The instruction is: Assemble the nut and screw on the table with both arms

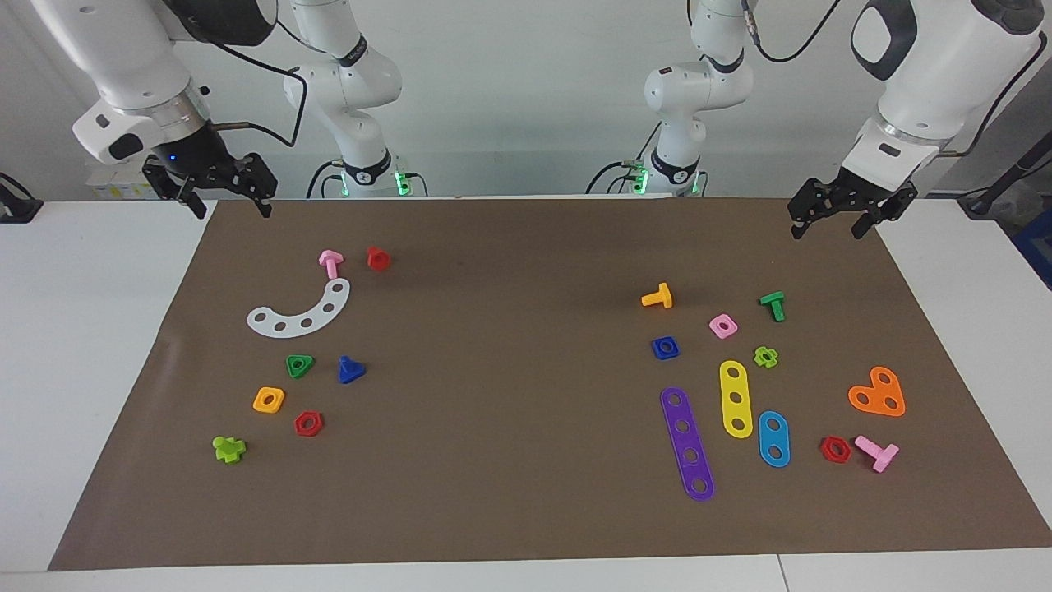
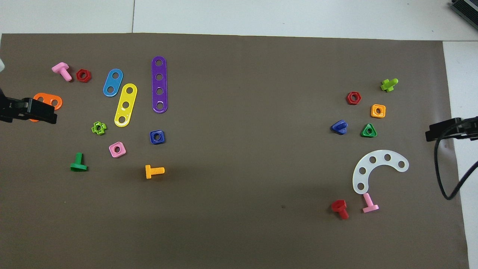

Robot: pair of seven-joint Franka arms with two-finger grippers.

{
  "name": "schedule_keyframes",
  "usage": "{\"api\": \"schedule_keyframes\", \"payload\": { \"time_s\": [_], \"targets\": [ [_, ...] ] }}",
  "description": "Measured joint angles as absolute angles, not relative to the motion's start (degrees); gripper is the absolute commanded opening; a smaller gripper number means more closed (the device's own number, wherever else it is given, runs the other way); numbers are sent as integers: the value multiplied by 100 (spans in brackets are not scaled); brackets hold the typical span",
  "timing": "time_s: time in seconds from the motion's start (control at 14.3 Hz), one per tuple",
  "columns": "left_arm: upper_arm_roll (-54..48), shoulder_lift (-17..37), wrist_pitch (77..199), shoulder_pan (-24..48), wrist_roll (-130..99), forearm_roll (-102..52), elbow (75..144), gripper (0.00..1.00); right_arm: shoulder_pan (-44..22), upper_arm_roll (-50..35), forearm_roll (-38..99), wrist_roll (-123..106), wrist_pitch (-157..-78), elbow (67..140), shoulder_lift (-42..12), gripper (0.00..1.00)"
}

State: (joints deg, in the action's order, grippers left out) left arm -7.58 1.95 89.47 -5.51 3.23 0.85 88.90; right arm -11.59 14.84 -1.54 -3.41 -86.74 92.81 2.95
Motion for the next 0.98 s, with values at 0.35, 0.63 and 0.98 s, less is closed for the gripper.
{"api": "schedule_keyframes", "payload": {
  "time_s": [0.35, 0.63, 0.98],
  "targets": [
    [-783, -32, 9524, -545, 320, 85, 9499, 100, -1161, 1484, -154, -329, -8674, 9294, 304, 100],
    [-797, -345, 10186, -531, 123, 85, 10416, 100, -1304, 1478, -137, -280, -9481, 9875, 456, 100],
    [-821, -238, 11352, 55, -981, 84, 11284, 99, -1885, 1459, -75, -280, -11247, 11120, 340, 100]
  ]
}}
